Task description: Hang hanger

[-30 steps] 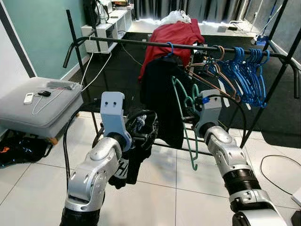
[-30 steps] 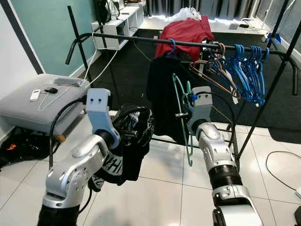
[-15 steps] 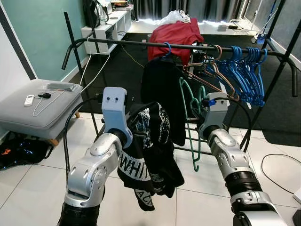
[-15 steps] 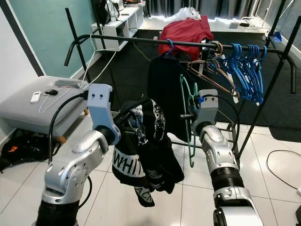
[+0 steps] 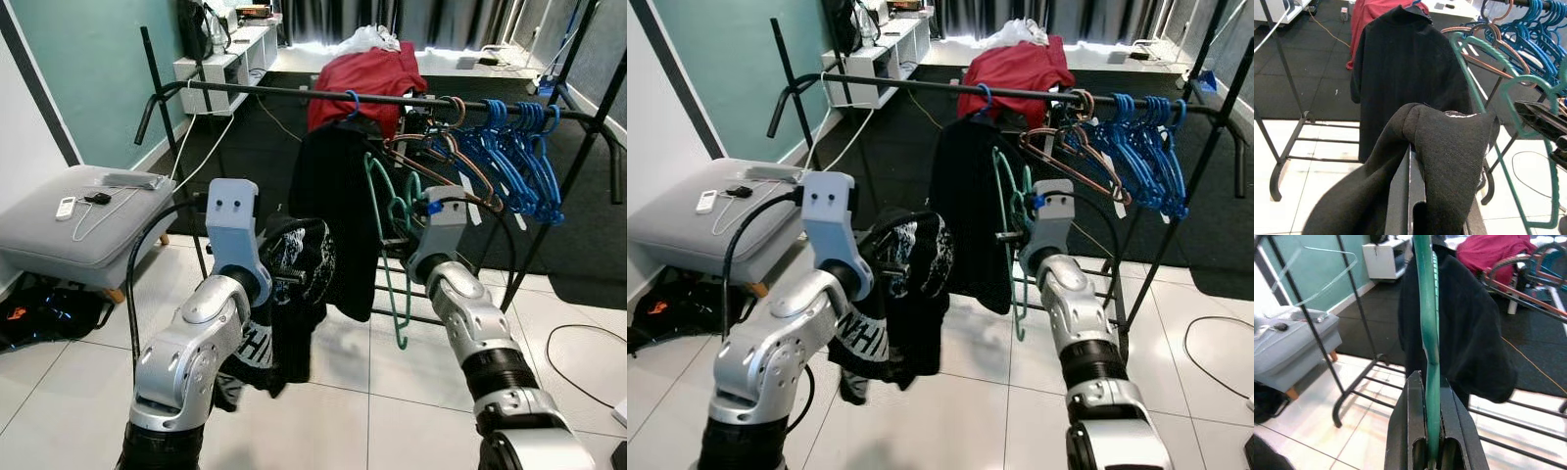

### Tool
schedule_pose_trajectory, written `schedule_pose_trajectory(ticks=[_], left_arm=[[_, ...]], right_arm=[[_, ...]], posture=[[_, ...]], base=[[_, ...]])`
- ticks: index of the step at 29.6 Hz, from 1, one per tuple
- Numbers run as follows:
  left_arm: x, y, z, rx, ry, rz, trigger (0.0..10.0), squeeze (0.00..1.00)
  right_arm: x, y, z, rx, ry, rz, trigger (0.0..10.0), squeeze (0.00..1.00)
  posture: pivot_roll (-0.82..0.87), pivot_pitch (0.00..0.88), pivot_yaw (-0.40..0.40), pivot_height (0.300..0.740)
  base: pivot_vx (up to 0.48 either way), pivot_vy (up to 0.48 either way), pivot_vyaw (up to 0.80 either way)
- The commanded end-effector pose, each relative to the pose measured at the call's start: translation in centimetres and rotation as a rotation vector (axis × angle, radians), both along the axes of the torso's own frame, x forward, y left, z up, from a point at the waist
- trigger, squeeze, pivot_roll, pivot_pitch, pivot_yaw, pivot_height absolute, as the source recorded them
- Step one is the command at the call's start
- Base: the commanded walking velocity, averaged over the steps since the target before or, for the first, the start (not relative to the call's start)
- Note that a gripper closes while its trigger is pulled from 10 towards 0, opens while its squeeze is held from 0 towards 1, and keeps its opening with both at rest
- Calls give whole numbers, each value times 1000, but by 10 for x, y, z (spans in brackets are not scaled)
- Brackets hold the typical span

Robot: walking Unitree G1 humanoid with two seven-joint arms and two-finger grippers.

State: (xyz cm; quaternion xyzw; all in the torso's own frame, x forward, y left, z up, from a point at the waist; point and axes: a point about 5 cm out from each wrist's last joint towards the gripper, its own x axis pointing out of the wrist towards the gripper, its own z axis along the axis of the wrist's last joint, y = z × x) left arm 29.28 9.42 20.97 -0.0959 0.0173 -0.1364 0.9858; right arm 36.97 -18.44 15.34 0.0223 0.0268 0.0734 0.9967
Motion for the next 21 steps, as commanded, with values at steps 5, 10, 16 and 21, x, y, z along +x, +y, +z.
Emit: schedule_pose_trajectory(ticks=[5, 10, 16, 21], left_arm=[[6, -10, 7, -9, -24, -41, 10000, 0], [5, -14, 3, -15, -10, -44, 10000, 0], [12, -15, -9, 25, 35, -50, 10000, 0], [22, -11, -12, 81, 44, -53, 10000, 0]], right_arm=[[-2, -8, 4, 8, -7, -12, 10000, 0], [-3, -1, 5, -4, 7, 42, 10000, 0], [-14, 21, -9, -36, 36, 115, 10000, 0], [-17, 22, -16, -58, 56, 114, 10000, 0]], posture=[[126, 0, 18, 740], [87, 0, 18, 740], [24, 0, 44, 740], [-41, 0, 87, 740]], base=[[0, 0, 0], [0, 0, 0], [0, 0, 0], [0, 0, 0]])
